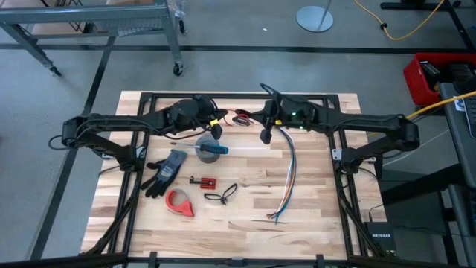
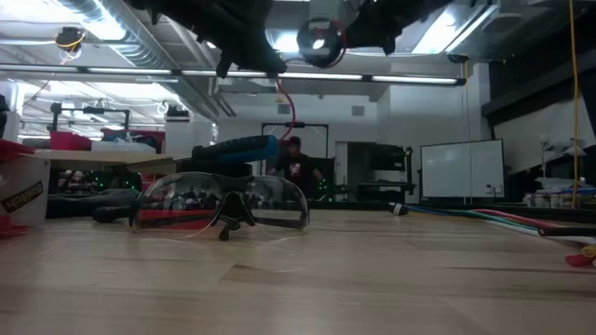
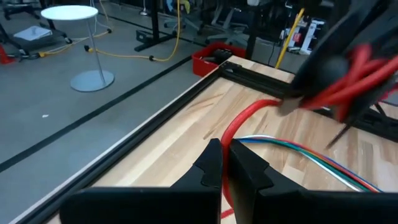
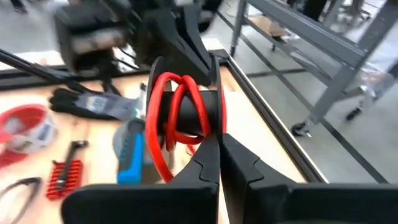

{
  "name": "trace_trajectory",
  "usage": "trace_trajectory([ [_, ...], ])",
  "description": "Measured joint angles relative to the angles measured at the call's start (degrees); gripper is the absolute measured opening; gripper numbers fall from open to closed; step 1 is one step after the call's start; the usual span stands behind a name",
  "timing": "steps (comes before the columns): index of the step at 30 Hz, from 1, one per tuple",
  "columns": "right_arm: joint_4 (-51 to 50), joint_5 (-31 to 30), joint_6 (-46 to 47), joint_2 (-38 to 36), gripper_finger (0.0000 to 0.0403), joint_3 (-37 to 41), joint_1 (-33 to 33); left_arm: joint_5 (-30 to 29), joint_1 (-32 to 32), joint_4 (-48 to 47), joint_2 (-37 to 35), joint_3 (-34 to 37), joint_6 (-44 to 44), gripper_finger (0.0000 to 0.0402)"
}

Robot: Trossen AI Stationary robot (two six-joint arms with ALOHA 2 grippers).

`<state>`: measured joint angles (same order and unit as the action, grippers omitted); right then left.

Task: Coil cords
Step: Coil the red wire into the black spool

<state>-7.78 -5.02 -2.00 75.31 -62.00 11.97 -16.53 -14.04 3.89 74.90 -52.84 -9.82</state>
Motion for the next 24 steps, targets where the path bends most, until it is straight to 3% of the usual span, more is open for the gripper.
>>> trace_trajectory([
  [14, -1.98, -10.03, -0.04, 2.95, 0.0001, 0.0, 0.0, 0.17, 0.09, -5.23, -3.68, 0.02, -0.7, 0.0],
  [24, 5.99, -6.76, 0.22, 2.95, 0.0001, 0.0, 0.11, -0.03, 0.11, -6.94, -3.66, 0.02, -2.19, 0.0],
])
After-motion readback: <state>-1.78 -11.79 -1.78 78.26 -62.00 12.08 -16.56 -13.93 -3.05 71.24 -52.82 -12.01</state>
